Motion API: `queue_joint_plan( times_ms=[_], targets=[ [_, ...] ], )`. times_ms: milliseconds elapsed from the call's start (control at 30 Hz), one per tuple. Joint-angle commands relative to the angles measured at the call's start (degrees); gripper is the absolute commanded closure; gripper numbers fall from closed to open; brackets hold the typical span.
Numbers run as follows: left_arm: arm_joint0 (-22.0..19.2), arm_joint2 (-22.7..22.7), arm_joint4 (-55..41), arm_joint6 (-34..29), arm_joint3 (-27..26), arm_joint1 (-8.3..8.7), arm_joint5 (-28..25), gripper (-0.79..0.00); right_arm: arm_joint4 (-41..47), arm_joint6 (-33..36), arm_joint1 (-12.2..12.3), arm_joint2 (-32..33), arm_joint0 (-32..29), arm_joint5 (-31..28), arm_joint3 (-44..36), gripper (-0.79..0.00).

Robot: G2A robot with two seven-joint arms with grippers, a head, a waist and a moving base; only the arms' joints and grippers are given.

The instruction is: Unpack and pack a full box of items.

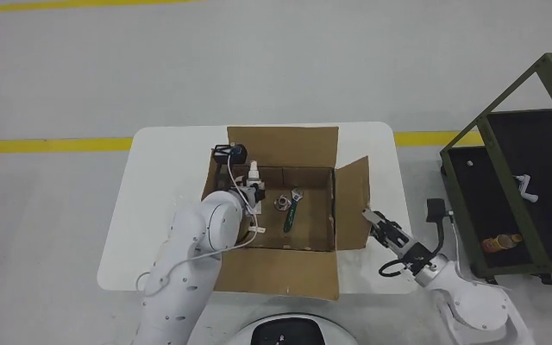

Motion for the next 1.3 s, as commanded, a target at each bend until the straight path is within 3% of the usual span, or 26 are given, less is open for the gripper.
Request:
queue_joint_plan(
  times_ms=[0,167,233,267,300,667,1267],
  targets=[
    [0.2,0.0,0.1,-0.1,-0.2,0.03,0.0,0.000,-1.7,0.0,0.1,-0.1,-0.2,1.2,0.0,-0.286],
    [0.4,-0.2,0.1,-0.1,-0.6,0.08,0.1,0.000,-5.0,-0.4,0.2,0.0,-0.6,2.2,0.2,-0.252],
    [0.5,-0.2,0.1,0.0,-0.7,0.10,0.1,0.000,-4.5,-0.7,0.1,0.1,-0.8,2.1,0.2,-0.203],
    [0.5,-0.2,0.1,0.0,-0.8,0.11,0.1,0.000,-3.6,-1.5,0.1,0.1,-0.8,1.8,0.3,-0.160],
    [0.5,-0.2,0.1,0.0,-0.8,0.12,0.0,0.000,-2.9,-1.7,0.0,0.0,-1.0,1.7,0.4,0.000],
    [0.2,-1.5,0.2,-0.8,-2.7,0.40,-0.9,0.000,3.7,-3.5,-0.4,1.1,-1.0,1.6,0.4,0.000],
    [-1.7,-8.0,0.8,-5.6,-9.5,1.56,-4.4,0.000,0.4,5.0,0.7,5.4,2.6,-1.7,2.7,0.000]
  ],
)
